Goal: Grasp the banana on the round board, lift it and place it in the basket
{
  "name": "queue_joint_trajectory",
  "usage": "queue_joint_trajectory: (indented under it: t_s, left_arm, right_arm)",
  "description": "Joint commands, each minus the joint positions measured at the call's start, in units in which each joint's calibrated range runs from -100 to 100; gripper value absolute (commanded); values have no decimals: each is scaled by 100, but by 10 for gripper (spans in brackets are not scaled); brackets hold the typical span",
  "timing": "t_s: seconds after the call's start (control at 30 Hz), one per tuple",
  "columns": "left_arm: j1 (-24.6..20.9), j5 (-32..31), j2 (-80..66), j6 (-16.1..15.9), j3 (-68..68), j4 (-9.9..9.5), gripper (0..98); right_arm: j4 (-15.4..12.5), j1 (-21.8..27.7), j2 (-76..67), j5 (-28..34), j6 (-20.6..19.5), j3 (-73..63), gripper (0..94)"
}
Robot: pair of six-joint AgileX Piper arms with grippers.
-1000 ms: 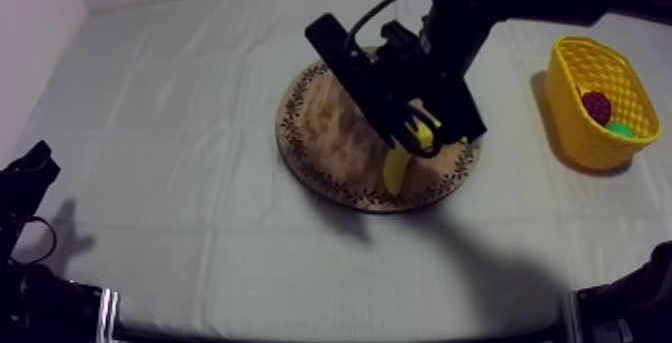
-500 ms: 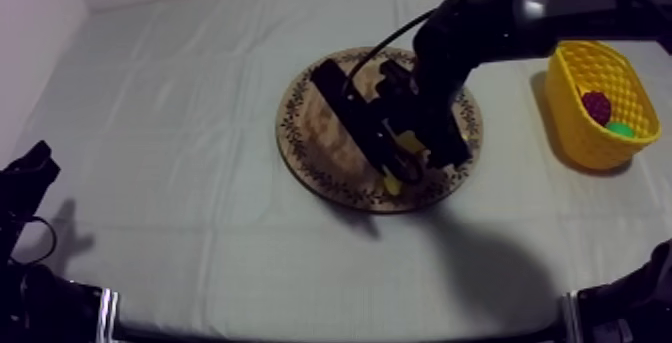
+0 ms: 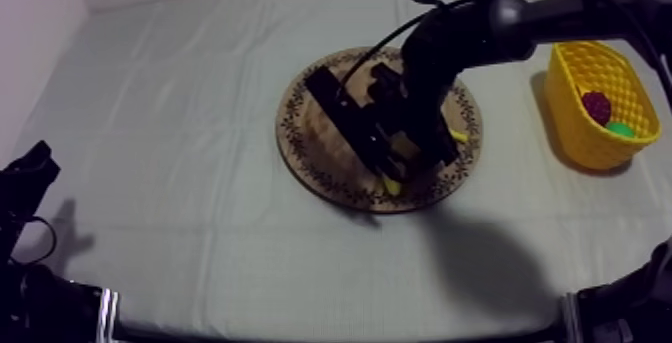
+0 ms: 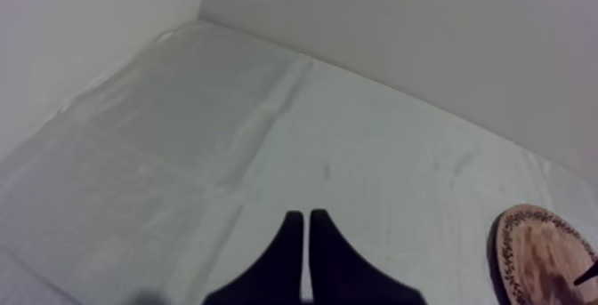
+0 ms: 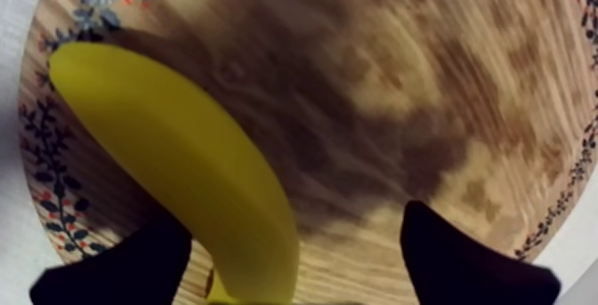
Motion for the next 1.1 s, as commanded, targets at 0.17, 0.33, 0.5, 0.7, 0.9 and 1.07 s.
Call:
queue_joint_trajectory:
  t_s: [0.17,0.33,0.5,0.7,0.9,1.07]
  left_arm:
    - [-2,-1,2,1,3,-1,1]
    - [-2,-1,2,1,3,-1,1]
    - [-2,-1,2,1,3,-1,1]
    - [-2,-1,2,1,3,-1,1]
    - [-2,-1,2,1,3,-1,1]
    - [-2,-1,2,1,3,-1,1]
  right_arm:
    - [-72,-65,108,27,-32,30,557]
    - [-76,-98,132,45,-73,-3,350]
    - [-29,-127,153,84,-116,-83,207]
    - [17,-137,172,111,-162,-175,121]
    - [2,-138,85,257,-145,-338,109]
    - [-107,-149,-210,560,-24,-506,114]
